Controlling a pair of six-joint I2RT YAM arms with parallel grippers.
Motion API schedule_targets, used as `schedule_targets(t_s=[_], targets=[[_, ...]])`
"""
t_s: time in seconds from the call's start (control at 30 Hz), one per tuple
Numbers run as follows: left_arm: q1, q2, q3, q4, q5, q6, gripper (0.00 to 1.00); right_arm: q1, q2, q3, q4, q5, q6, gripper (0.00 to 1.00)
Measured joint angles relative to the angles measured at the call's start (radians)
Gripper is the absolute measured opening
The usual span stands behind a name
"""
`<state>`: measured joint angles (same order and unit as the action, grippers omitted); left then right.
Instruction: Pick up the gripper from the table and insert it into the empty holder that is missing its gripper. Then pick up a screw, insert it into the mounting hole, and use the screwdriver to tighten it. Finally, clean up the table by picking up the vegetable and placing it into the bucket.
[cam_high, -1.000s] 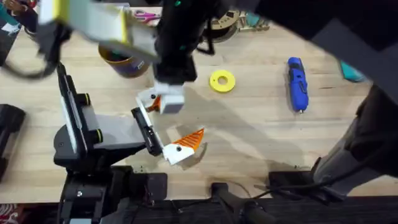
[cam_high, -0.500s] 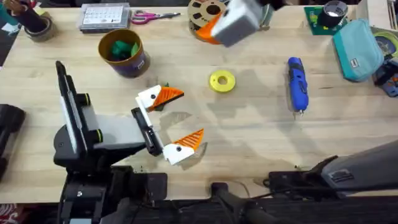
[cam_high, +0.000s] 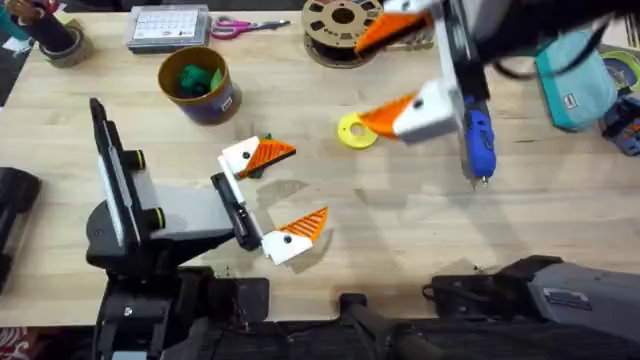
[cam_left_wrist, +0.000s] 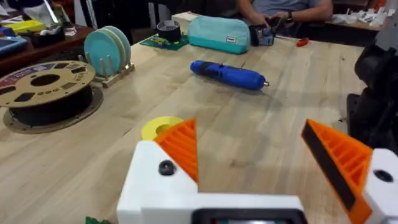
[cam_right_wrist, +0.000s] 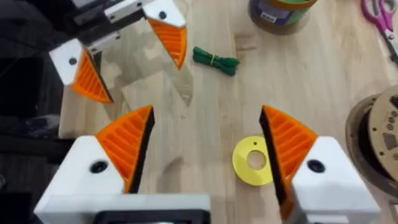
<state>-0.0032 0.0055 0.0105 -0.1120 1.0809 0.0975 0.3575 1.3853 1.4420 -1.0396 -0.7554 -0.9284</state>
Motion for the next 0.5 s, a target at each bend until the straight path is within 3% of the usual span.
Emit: schedule_targets(t_s=[0.33,0.5], targets=[[0.000,0.000,0.000,0.000,0.000,0.000,0.990,-0.011,-0.180,-0.430,0.254,-0.086,-0.044,0.996],[0.000,0.000,0.000,0.000,0.000,0.000,0.990,-0.026,-0.224,-0.535,0.276,-0.115,-0.049,0.996]])
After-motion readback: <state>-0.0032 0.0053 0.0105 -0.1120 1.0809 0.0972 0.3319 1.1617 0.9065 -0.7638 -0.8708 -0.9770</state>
